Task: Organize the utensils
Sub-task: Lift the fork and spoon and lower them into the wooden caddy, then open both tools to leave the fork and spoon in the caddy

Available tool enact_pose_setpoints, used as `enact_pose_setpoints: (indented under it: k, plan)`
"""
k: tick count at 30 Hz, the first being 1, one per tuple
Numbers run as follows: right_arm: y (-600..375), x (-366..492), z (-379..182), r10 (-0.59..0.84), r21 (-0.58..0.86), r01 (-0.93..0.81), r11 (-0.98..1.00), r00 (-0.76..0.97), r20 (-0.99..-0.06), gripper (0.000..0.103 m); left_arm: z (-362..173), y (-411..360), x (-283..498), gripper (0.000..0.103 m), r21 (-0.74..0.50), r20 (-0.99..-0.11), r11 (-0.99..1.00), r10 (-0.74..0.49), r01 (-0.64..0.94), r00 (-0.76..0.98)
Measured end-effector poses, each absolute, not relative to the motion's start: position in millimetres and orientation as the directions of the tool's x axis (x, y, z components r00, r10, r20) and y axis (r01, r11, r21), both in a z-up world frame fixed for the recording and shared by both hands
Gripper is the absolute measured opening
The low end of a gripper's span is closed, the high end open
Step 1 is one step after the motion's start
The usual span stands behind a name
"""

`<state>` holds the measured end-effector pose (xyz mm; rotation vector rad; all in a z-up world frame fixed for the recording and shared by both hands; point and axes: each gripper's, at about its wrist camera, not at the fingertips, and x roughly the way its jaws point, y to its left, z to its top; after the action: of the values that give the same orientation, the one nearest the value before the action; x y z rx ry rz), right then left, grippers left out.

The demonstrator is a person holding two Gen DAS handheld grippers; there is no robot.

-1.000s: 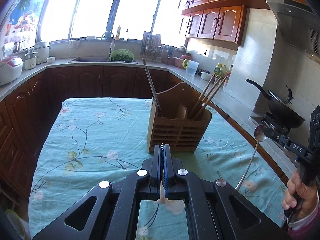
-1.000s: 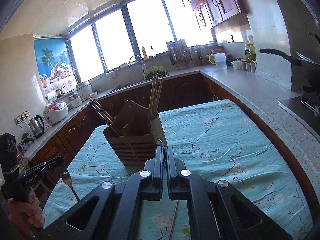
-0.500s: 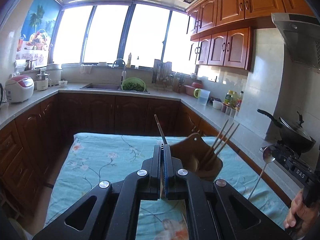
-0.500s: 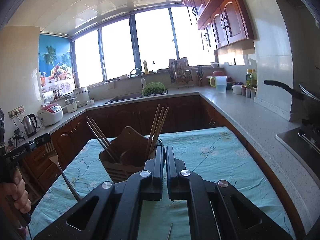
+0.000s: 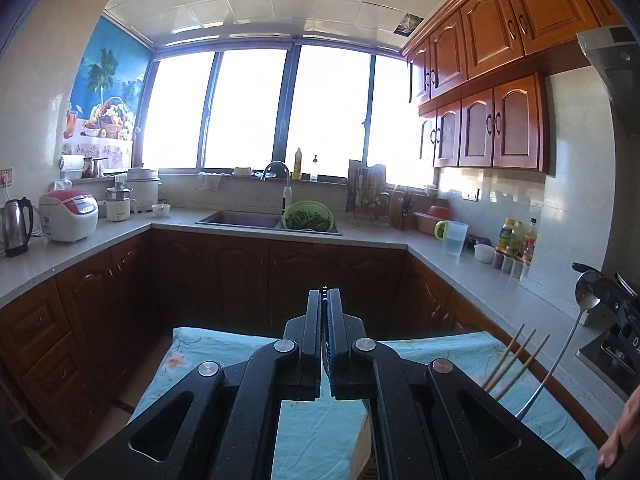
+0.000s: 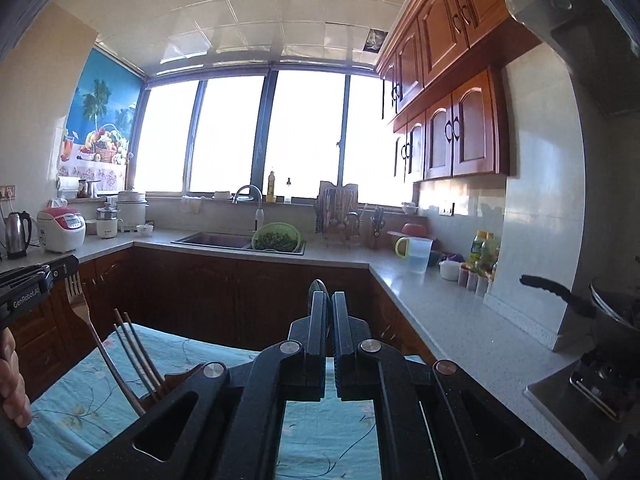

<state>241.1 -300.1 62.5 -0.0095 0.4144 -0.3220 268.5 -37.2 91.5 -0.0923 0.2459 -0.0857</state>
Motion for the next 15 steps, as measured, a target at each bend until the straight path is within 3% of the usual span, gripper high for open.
enact_pose_setpoints:
  k: [6, 15]
  plan:
    - [-284, 262, 36, -0.347, -0.183, 0.299, 0.937, 0.866, -0.361, 0.002, 59, -66, 288, 0.000, -0.077, -0.235, 0.996, -0.051, 0.034, 0.971]
    - [-265, 261, -14, -0.307, -0.181, 0.251, 0.951, 0.842, -0.444, 0.002, 20, -79, 283, 0.000, -0.059, -0.278, 0.992, -0.121, 0.109, 0.953]
